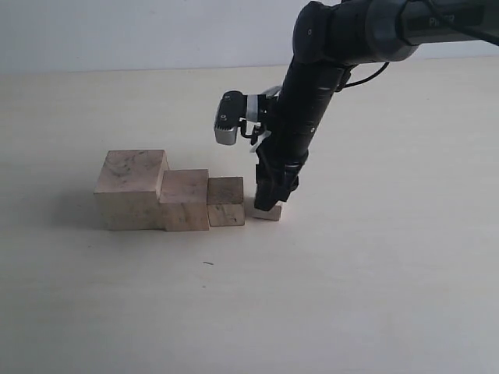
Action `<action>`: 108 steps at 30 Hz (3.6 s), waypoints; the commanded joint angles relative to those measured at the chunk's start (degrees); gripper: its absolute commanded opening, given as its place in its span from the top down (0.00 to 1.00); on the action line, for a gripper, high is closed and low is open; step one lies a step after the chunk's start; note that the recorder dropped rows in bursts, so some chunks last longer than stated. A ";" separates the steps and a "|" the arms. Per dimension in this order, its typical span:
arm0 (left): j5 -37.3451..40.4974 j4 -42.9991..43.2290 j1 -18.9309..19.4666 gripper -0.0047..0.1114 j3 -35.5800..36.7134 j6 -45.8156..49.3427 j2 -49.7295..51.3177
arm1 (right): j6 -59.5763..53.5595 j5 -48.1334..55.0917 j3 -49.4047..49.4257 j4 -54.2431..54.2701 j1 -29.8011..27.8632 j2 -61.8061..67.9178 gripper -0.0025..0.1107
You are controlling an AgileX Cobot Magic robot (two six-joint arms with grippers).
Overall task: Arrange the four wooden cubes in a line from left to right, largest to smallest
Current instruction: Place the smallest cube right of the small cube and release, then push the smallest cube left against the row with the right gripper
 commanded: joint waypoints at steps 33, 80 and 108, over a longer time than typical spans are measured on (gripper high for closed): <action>-0.55 -0.11 -0.11 0.96 0.17 0.05 -0.30 | 42.25 10.00 -5.61 -18.49 -0.57 -0.43 0.49; -0.55 -0.11 -0.11 0.96 0.17 0.05 -0.30 | 36.27 3.43 -2.00 -14.35 -0.57 3.15 0.49; -0.55 -0.11 -0.11 0.96 0.17 0.05 -0.30 | 35.73 -0.30 -2.10 -9.46 -0.44 4.74 0.49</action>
